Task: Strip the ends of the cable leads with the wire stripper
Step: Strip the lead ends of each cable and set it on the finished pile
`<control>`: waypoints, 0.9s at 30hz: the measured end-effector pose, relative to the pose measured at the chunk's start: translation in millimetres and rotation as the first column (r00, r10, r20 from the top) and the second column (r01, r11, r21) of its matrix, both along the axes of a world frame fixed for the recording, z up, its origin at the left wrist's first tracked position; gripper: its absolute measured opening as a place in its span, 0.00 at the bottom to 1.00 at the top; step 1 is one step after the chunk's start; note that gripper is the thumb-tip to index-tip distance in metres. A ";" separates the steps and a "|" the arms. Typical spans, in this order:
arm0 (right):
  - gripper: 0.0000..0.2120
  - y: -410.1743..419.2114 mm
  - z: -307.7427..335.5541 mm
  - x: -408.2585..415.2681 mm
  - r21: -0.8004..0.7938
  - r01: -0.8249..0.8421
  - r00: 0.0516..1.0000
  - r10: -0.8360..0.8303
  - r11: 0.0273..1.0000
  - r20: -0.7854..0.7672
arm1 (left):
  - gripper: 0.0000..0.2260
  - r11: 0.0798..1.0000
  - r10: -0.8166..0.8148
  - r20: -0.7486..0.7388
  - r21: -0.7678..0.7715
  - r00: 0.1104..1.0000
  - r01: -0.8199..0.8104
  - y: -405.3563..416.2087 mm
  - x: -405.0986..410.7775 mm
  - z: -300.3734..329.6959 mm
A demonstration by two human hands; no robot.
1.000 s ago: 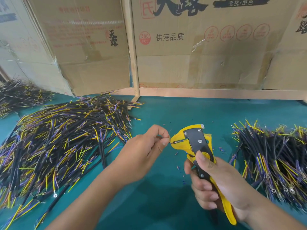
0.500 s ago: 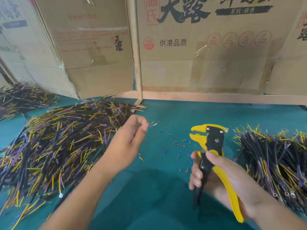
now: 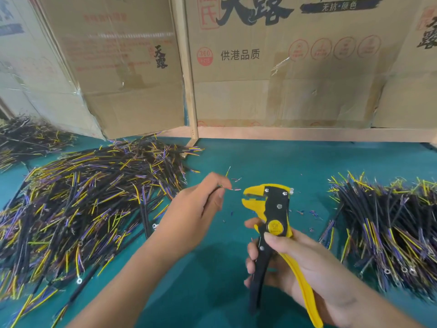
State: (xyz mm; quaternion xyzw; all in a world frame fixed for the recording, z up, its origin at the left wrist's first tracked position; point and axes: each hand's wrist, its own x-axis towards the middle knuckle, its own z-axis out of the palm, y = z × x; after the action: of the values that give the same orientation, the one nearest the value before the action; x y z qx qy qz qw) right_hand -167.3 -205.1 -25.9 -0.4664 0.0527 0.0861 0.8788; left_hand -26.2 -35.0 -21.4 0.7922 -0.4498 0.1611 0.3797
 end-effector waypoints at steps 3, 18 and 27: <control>0.16 1.7 1.5 1.4 -0.010 0.018 1.000 -0.017 1.000 0.008 | 0.05 1.000 -0.003 0.019 -0.027 1.000 0.004 -3.5 -3.6 -1.5; 0.16 1.5 -1.2 0.3 -0.024 -0.046 0.995 0.048 0.999 0.090 | 0.03 0.998 -0.056 -0.079 0.000 0.995 0.057 -9.5 -16.1 -3.6; 0.12 -3.7 -7.0 1.9 -0.072 -0.084 0.990 0.091 0.994 0.104 | 0.04 0.998 -0.065 -0.113 0.009 0.991 0.067 -11.0 -21.1 -1.4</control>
State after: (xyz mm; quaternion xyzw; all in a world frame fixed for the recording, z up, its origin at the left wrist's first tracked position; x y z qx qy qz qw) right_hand -165.4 -208.8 -32.9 -0.5015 -0.0121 0.0975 0.8596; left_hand -47.3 -46.0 -22.9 0.7871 -0.4546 0.1006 0.4047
